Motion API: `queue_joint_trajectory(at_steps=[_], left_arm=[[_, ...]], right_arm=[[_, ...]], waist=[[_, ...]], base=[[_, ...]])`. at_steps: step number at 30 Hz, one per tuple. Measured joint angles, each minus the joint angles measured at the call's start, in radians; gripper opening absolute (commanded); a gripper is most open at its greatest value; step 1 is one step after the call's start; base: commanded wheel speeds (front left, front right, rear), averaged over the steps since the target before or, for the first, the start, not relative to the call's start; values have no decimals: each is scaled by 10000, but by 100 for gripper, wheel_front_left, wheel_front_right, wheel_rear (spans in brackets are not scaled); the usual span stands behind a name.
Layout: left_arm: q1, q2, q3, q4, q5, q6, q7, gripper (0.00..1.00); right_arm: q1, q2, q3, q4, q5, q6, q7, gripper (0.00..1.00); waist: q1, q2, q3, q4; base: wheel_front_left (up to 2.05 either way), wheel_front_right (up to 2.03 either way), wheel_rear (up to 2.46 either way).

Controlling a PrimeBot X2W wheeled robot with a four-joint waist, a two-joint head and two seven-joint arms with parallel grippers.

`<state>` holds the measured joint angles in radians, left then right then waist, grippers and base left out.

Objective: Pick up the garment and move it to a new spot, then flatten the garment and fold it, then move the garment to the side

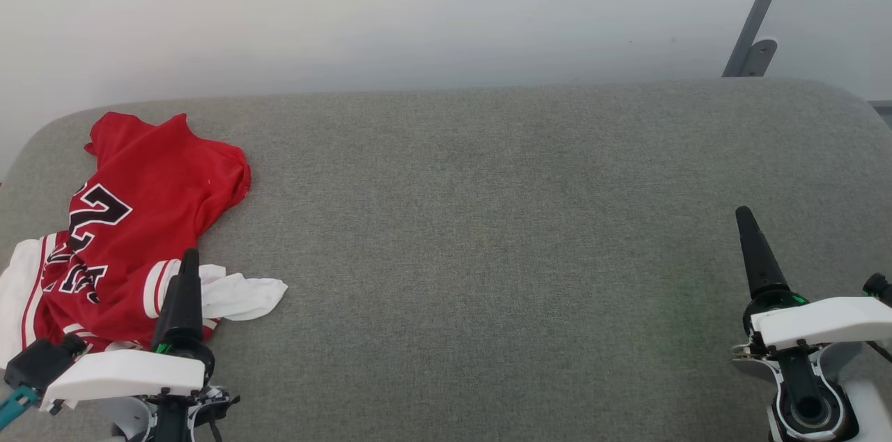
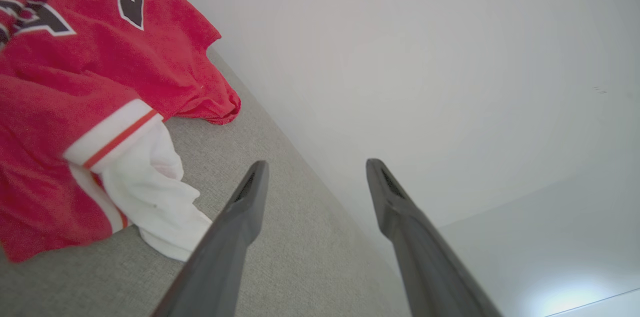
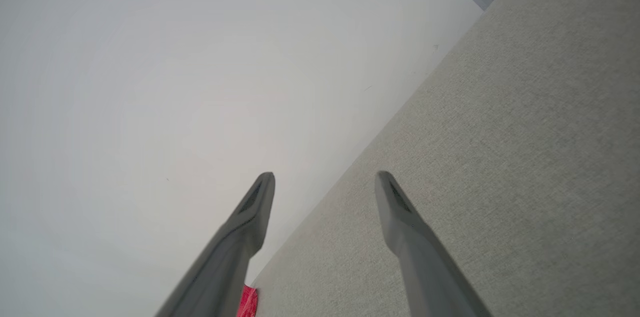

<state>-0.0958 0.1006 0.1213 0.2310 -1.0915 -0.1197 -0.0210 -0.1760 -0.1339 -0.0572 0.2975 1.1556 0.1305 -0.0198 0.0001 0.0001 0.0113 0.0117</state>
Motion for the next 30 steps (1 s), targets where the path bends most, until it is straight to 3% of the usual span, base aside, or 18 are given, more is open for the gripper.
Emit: queue_joint_trajectory(at_steps=[6,15,30], left_arm=[[23,-2,-17,-98,1034,71,-150,100],[52,257,-414,-207,3030,366,-499,100],[61,594,-855,-232,4823,782,-949,100]], right_arm=[[-46,-42,0,2,-790,0,-165,100],[-237,-360,245,-115,-3298,0,-495,100],[-394,-485,307,-324,-5889,0,-966,100]], waist=[[0,0,0,7],[0,0,92,21],[-1,0,179,69]], base=[[0,0,0],[0,0,0],[0,0,0]])
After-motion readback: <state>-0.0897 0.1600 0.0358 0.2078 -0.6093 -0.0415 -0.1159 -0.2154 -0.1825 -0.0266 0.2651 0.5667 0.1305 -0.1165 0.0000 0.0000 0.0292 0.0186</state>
